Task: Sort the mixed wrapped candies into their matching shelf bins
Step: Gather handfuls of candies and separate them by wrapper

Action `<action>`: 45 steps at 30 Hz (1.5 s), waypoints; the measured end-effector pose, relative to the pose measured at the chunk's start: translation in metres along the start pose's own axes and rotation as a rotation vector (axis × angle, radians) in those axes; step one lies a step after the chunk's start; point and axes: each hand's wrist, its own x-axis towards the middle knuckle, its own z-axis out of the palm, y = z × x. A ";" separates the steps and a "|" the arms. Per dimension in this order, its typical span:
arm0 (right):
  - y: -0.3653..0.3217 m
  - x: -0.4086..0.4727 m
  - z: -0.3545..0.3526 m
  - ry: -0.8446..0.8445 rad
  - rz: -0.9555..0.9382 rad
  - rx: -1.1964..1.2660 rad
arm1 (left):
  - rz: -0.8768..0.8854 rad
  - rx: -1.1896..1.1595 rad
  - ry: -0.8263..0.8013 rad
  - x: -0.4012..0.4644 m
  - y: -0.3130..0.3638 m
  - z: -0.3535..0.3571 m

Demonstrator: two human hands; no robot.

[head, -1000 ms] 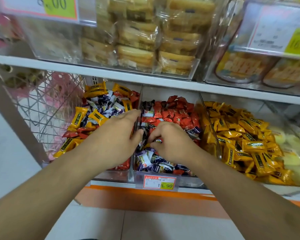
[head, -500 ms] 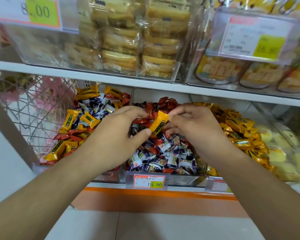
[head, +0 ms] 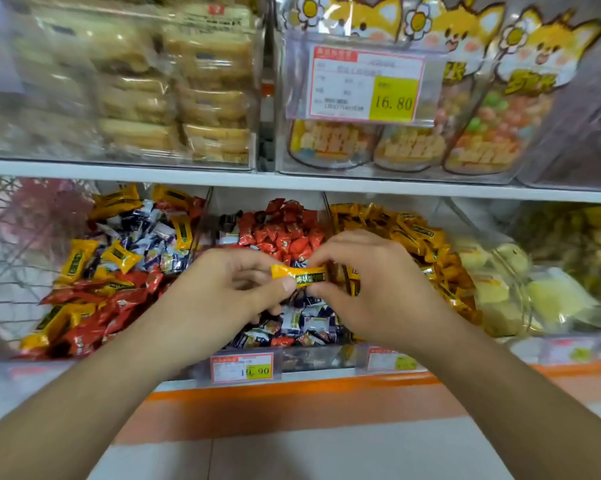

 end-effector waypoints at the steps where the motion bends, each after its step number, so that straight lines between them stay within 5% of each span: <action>1: 0.004 -0.001 -0.006 0.042 0.055 -0.011 | 0.002 0.022 0.014 0.000 -0.001 0.000; 7: 0.051 0.005 -0.033 0.197 0.499 -0.271 | 0.168 0.730 0.219 0.004 -0.023 -0.030; 10: 0.043 0.010 -0.027 0.129 0.429 -0.283 | 0.142 0.820 0.219 0.005 -0.035 -0.048; 16: -0.008 0.031 0.029 -0.280 -0.067 -0.105 | 0.007 0.840 0.093 0.007 -0.051 -0.056; 22: -0.019 0.057 0.092 -0.598 -0.140 -0.074 | -0.015 0.797 0.078 0.007 -0.054 -0.054; 37: -0.009 0.064 0.088 -0.221 -0.042 -0.538 | -0.035 0.753 -0.011 0.001 -0.053 -0.069; 40: -0.017 0.063 0.088 -0.166 -0.100 -0.221 | -0.025 0.751 -0.007 0.002 -0.054 -0.069; 45: -0.034 0.059 0.108 -0.523 -0.060 0.147 | -0.017 0.752 0.019 0.003 -0.055 -0.067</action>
